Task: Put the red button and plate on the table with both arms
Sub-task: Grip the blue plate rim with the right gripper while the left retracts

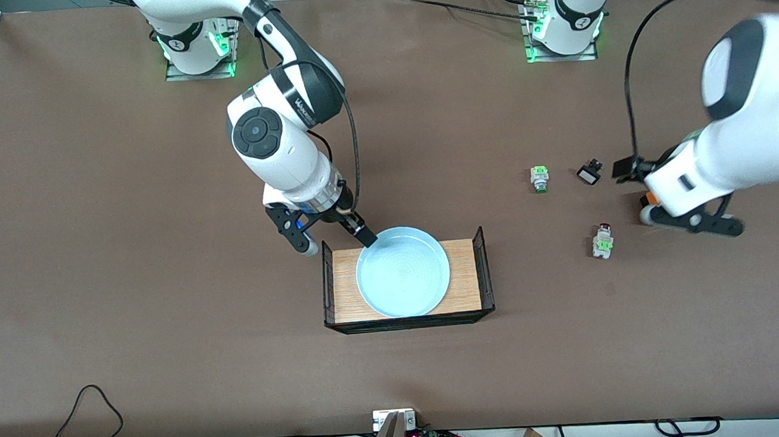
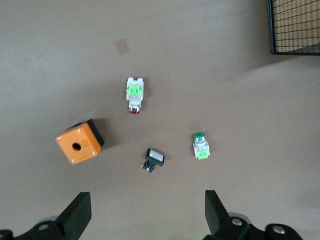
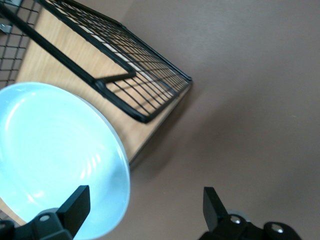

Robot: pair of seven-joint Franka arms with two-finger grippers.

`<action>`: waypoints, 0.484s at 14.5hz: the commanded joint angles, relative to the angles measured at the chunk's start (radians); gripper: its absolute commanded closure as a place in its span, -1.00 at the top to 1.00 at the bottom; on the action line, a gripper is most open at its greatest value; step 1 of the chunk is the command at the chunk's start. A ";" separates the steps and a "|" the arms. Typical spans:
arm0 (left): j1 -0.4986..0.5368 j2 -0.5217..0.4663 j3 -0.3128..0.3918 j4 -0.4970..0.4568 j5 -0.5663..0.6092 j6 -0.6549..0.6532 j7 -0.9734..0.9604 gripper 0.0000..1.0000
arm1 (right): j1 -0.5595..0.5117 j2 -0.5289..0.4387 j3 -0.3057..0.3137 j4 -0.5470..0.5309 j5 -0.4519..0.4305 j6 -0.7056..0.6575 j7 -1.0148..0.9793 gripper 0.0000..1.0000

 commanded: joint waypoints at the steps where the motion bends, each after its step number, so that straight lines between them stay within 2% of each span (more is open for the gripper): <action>1: 0.016 -0.101 0.030 -0.016 -0.016 -0.035 0.022 1.00 | -0.001 0.039 -0.001 0.034 0.016 0.054 0.017 1.00; 2: 0.055 -0.129 0.032 -0.031 -0.019 -0.025 0.022 1.00 | -0.001 0.047 -0.001 0.034 0.016 0.070 0.019 1.00; 3: 0.083 -0.158 0.032 -0.087 -0.021 -0.015 0.019 1.00 | -0.001 0.053 -0.001 0.034 0.016 0.084 0.017 1.00; 4: 0.094 -0.213 0.033 -0.185 -0.046 0.032 0.008 1.00 | -0.001 0.057 -0.001 0.034 0.016 0.097 0.017 1.00; 6: 0.120 -0.331 0.030 -0.374 -0.071 0.260 0.008 1.00 | 0.001 0.068 -0.001 0.032 0.016 0.117 0.019 1.00; 7: 0.125 -0.351 0.030 -0.416 -0.073 0.332 0.005 1.00 | 0.002 0.073 0.000 0.032 0.016 0.123 0.023 1.00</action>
